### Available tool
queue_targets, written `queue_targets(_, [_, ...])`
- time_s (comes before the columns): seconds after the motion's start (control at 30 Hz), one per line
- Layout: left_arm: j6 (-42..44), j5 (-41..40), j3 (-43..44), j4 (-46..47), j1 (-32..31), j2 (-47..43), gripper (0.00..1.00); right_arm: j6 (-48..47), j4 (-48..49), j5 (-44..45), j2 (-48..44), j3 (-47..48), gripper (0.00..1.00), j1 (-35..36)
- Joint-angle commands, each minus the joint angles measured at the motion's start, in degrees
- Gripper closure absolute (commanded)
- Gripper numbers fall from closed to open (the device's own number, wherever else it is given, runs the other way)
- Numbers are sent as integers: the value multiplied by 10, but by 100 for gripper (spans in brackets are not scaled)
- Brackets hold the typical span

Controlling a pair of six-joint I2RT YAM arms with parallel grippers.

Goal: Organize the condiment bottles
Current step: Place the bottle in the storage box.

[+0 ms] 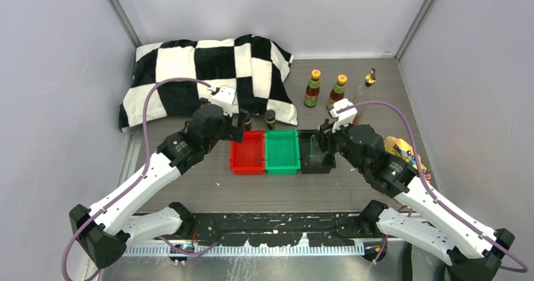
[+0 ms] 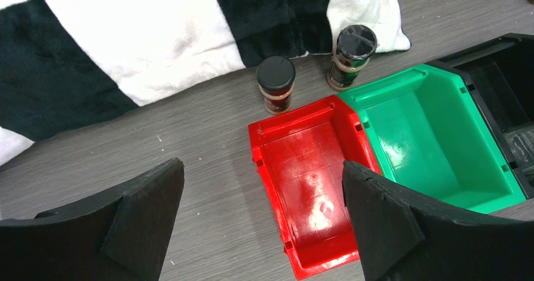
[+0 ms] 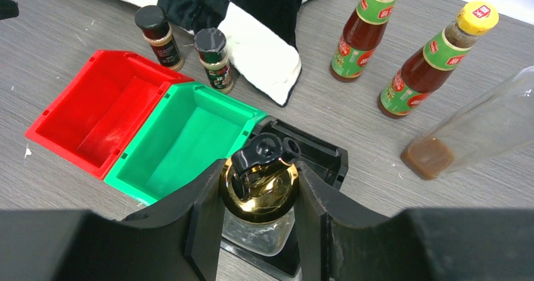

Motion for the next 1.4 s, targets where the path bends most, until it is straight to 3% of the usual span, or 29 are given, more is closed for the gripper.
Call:
queue_targets(0.0, [4, 6, 4, 23, -2, -1, 3, 14, 57, 10, -12, 9, 50, 10])
queue_targets(0.23, [3, 7, 4, 23, -3, -3, 3, 16, 56, 13, -7, 9, 35, 21])
queue_targets(0.73, [9, 22, 45, 27, -3, 28, 0, -22, 78, 33, 20, 84, 31, 32])
queue_targets(1.0, [77, 123, 180, 26, -5, 134, 0, -55, 119, 78, 53, 158, 26, 32])
queue_targets(1.37, [189, 295, 369, 82, 3, 378, 1, -87, 192, 143, 50, 136, 26, 32])
